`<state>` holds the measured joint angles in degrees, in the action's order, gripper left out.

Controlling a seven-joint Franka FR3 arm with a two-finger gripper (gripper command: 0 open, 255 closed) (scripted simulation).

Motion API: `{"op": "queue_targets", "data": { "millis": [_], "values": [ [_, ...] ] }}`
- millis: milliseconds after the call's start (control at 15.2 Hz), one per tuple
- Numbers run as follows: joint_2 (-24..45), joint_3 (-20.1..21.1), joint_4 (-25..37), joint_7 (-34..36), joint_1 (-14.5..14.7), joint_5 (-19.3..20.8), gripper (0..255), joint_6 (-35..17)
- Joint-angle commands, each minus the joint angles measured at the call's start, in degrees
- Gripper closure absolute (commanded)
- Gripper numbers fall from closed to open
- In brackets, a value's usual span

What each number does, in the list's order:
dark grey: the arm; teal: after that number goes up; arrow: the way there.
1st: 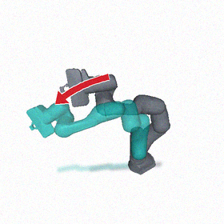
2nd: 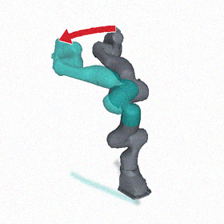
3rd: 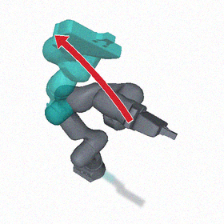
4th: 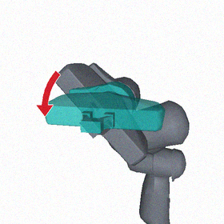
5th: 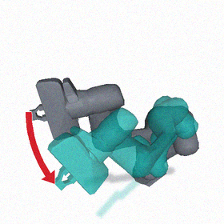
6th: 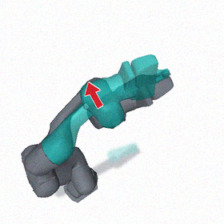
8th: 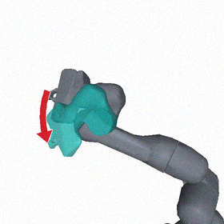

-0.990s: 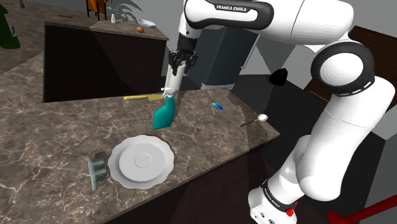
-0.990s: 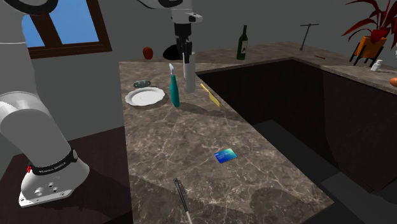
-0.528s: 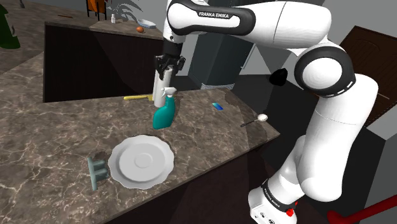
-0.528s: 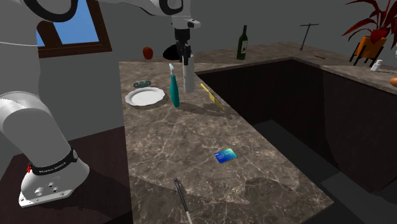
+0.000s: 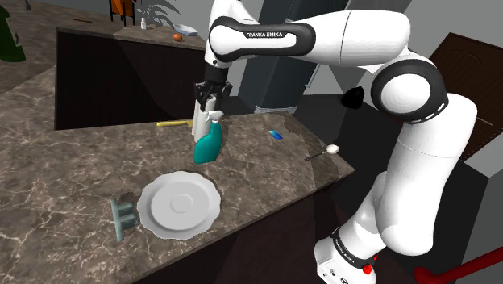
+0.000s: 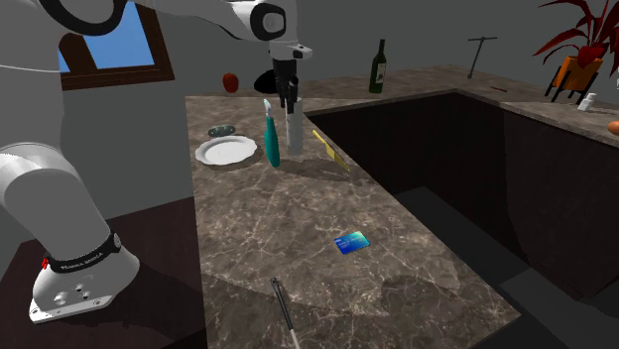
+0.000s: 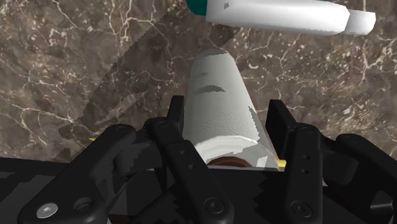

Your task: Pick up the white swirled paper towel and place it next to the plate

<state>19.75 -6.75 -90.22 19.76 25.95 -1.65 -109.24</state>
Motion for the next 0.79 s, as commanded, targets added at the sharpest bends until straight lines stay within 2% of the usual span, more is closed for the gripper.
{"op": "queue_targets", "data": {
  "millis": [0, 132, 660, 726],
  "values": [
    [0.4, 0.0, -1.1, -0.1, 0.0, -0.1, 255, -1.5],
    [0.9, 0.0, -2.5, -0.1, 0.0, -0.1, 255, -3.4],
    [0.9, 0.0, -2.5, -0.1, 0.0, -0.1, 255, -3.4],
    [0.9, 0.0, -2.5, -0.1, 0.0, -0.1, 0, -3.4]
  ]
}}
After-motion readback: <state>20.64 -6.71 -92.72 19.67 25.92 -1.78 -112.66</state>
